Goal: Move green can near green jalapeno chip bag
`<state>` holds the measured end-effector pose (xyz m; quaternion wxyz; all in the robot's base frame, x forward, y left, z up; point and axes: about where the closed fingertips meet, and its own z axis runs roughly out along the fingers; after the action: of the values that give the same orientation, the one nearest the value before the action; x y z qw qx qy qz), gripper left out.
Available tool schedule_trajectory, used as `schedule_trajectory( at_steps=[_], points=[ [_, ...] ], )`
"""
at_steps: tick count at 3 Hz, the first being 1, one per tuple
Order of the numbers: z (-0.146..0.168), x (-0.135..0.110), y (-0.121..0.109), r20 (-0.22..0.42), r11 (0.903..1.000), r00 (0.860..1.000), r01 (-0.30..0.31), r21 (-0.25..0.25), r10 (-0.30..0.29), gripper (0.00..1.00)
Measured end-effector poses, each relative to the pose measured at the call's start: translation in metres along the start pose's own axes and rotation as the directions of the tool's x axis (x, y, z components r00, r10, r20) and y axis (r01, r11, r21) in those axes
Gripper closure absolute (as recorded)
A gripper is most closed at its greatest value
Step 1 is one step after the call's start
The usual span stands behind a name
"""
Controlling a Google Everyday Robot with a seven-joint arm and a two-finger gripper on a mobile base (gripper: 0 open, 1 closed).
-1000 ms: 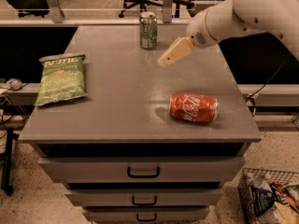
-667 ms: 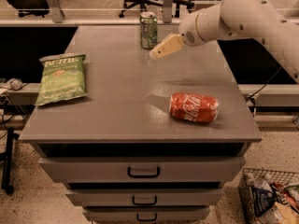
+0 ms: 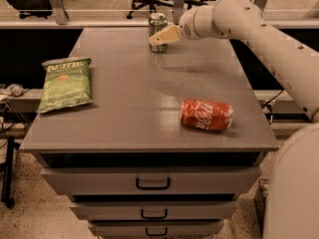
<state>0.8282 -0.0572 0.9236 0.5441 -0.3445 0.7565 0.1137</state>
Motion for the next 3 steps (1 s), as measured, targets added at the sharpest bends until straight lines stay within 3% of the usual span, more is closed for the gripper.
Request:
schedule_trajectory(
  at_steps=[1, 2, 3],
  points=[
    [0.034, -0.005, -0.015, 0.032, 0.9985, 0.998, -0.053, 0.01, 0.053, 0.0],
    [0.059, -0.011, -0.015, 0.057, 0.9957, 0.994, -0.091, -0.016, 0.092, 0.0],
    [0.075, -0.013, -0.008, 0.048, 0.9895, 0.99, -0.127, -0.068, 0.131, 0.19]
  ],
)
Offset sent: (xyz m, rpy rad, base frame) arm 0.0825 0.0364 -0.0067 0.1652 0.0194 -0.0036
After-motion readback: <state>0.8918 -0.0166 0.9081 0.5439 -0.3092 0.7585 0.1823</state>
